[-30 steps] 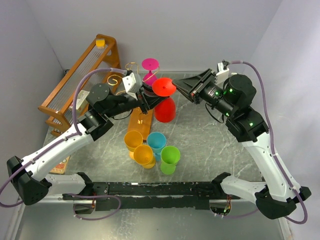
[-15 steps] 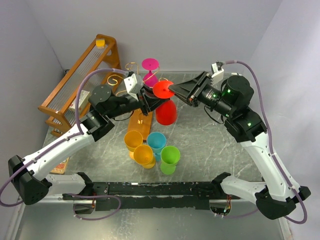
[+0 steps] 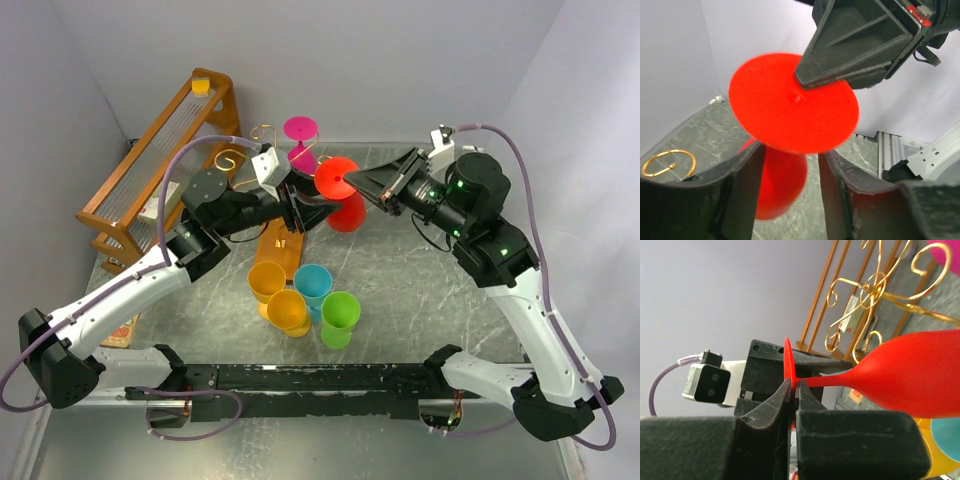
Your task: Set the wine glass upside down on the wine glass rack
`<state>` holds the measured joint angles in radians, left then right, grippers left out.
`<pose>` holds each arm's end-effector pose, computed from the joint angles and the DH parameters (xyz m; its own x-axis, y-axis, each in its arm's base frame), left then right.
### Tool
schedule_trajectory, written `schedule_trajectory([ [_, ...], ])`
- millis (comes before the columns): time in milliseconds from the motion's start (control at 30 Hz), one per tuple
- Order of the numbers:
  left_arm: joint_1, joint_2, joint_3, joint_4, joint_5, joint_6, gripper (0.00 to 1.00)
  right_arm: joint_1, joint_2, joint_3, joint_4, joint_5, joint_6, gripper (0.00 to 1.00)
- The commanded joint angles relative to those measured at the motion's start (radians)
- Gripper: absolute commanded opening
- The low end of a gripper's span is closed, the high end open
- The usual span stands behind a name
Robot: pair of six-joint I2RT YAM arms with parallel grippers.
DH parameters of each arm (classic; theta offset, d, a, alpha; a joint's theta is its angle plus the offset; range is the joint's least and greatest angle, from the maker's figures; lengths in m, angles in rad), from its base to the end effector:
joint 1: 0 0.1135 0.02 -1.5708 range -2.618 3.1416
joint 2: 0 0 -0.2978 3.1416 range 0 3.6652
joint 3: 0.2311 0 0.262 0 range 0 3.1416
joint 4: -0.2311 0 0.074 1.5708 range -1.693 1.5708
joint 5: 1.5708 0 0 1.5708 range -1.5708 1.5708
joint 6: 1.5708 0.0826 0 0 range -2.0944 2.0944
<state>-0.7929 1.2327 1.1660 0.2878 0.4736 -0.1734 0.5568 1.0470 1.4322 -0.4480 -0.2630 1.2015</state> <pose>0.2003 -0.2570 0.4697 -0.0117 -0.2069 -0.9783 0.9586 0.2760 -0.0698 0.1910 0.1442 0.5132 -0.7005 0.6247 -0.3450 -0.2140 0.2773 0.9366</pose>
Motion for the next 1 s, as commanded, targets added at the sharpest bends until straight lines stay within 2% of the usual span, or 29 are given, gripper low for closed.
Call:
schedule_trajectory([
  [0,-0.002,-0.027,0.029,-0.033,-0.006,-0.015,0.6,0.003,-0.019,0.073,-0.071,0.128,-0.055,0.0],
  [100,-0.002,-0.06,0.018,-0.038,-0.008,-0.018,0.66,0.003,-0.028,0.088,-0.104,0.206,-0.066,0.0],
  [267,-0.003,-0.124,0.004,-0.072,-0.052,-0.023,0.7,0.003,-0.024,0.085,-0.124,0.337,-0.109,0.0],
  [567,-0.003,-0.283,-0.006,-0.232,-0.253,-0.024,0.72,0.002,0.063,0.053,0.004,0.495,-0.217,0.0],
  [700,-0.003,-0.345,-0.018,-0.286,-0.293,0.002,0.73,0.002,0.141,0.059,0.08,0.515,-0.256,0.0],
  [967,-0.002,-0.424,-0.042,-0.34,-0.316,0.055,0.74,0.0,0.27,0.071,0.2,0.454,-0.285,0.0],
])
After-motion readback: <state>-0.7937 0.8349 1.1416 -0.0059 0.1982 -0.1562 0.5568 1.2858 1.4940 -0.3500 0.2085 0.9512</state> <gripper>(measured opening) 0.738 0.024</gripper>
